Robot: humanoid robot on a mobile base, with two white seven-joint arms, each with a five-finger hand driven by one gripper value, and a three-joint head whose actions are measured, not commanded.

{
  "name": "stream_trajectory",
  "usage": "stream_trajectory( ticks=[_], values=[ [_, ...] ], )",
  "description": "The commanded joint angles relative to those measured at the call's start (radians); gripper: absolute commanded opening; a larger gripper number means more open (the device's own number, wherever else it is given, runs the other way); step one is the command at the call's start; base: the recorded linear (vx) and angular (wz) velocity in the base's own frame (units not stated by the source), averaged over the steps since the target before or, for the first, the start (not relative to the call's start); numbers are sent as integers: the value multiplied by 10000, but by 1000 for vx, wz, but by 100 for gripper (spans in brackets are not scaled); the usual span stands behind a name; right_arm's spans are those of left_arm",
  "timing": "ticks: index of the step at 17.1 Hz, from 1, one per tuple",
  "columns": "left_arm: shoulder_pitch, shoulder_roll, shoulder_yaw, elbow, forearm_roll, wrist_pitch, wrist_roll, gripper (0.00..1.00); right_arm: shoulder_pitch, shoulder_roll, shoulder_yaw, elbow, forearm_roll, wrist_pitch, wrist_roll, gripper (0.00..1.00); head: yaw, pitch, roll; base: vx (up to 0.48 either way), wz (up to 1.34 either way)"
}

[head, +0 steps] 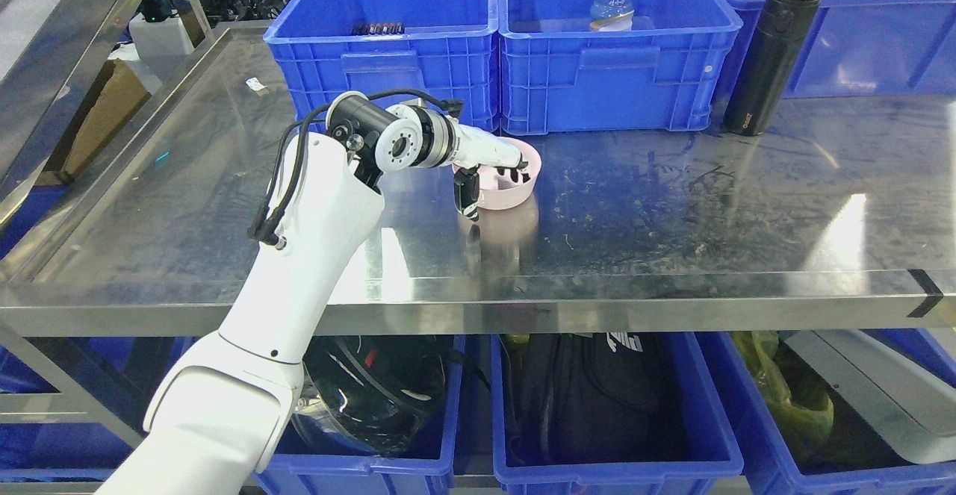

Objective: Stack pink IKEA bowl on shelf middle layer
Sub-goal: 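Lift the pink bowl off the shelf with the left hand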

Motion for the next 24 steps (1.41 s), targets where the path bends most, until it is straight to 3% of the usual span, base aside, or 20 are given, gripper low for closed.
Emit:
stream_trajectory(
  ticks=[1, 2, 4, 7, 13, 15, 20, 24],
  values=[
    [80, -590, 881, 473, 43, -852, 36, 26, 31, -175, 0, -175, 0, 1, 3, 100, 0, 0, 0, 0, 0],
    [95, -590, 1188, 534, 43, -1326, 20, 15, 46, -175, 0, -175, 0, 1, 3, 100, 0, 0, 0, 0, 0],
    [96, -590, 1755, 627, 119, -1682, 66, 7, 31, -175, 0, -175, 0, 1, 3, 100, 0, 0, 0, 0, 0],
    [80, -590, 2339, 581, 257, -1928, 158, 5, 46, -175, 0, -175, 0, 1, 3, 100, 0, 0, 0, 0, 0],
    [34, -590, 3827, -413, 2510, -2097, -163, 5, 31, -175, 0, -175, 0, 1, 3, 100, 0, 0, 0, 0, 0],
    [202, -590, 4196, -966, 3216, -2555, -317, 3, 46, -175, 0, -175, 0, 1, 3, 100, 0, 0, 0, -23, 124],
    [678, -590, 4213, -2301, 3433, -3491, -271, 0, 31, -175, 0, -175, 0, 1, 3, 100, 0, 0, 0, -73, 452],
    [1933, -590, 3693, -2455, 3663, -5131, -226, 0, 31, -175, 0, -175, 0, 1, 3, 100, 0, 0, 0, -96, 863]
  ],
)
